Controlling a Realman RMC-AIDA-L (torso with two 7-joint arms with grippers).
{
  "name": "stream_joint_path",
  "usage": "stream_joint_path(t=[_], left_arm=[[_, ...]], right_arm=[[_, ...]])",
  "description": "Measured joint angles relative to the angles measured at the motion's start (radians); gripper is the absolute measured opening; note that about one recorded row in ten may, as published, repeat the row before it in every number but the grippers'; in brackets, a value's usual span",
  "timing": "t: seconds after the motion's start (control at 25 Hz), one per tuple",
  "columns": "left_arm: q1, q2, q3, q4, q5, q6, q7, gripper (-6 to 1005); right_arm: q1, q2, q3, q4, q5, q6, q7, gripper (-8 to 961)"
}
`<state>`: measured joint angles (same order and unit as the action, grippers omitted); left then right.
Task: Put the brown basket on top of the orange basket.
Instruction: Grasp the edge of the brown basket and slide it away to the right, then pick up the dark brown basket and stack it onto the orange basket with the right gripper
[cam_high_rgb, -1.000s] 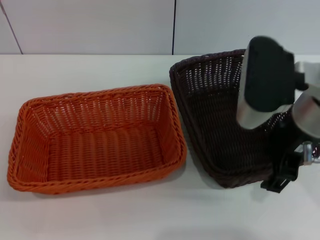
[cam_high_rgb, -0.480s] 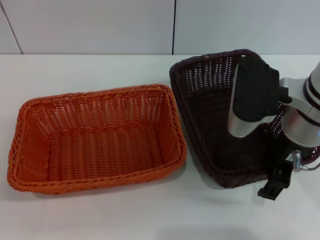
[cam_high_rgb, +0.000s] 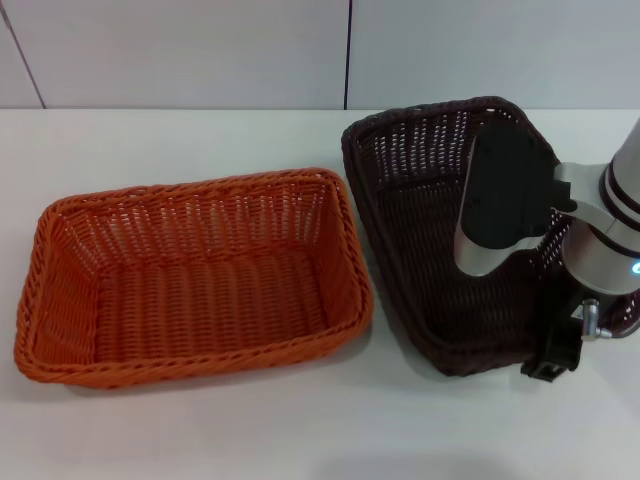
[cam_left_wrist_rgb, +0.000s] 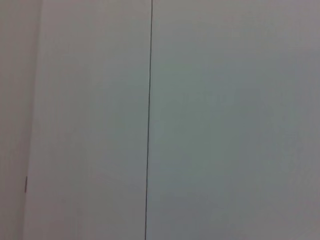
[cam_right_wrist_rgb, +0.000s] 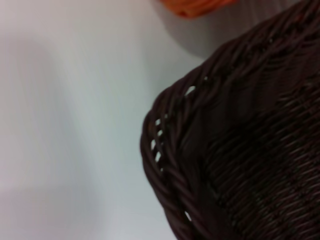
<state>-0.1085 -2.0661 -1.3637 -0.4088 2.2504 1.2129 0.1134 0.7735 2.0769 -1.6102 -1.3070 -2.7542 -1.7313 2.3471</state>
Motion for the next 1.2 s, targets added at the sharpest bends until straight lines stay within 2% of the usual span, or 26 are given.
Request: stream_joint_path(t=[0.16, 0.6, 0.64, 0.8, 1.2], left_arm=[[-0.001, 0.001, 0.0, 0.003, 0.0, 0.001, -0.002, 810], [0.002, 0.001, 0.002, 0.005, 0.001, 0.004, -0.003, 810], [0.002, 0.001, 0.003, 0.005, 0.001, 0.003, -0.003, 810], [0.004, 0.001, 0.005, 0.008, 0.001, 0.002, -0.003, 810], [0.006, 0.001, 0.005, 0.008, 0.001, 0.002, -0.003, 811]], right_arm=[[-0.018, 0.0, -0.004, -0.046, -0.012, 0.003, -0.002, 458], [-0.061, 0.001, -0.061, -0.156, -0.046, -0.001, 0.005, 233], [-0.078, 0.001, -0.058, -0.217, -0.068, -0.006, 0.012, 208], [-0.09, 0.002, -0.045, -0.311, -0.109, -0.021, 0.032, 204], [-0.064, 0.002, -0.046, -0.401, -0.156, -0.065, 0.054, 194]])
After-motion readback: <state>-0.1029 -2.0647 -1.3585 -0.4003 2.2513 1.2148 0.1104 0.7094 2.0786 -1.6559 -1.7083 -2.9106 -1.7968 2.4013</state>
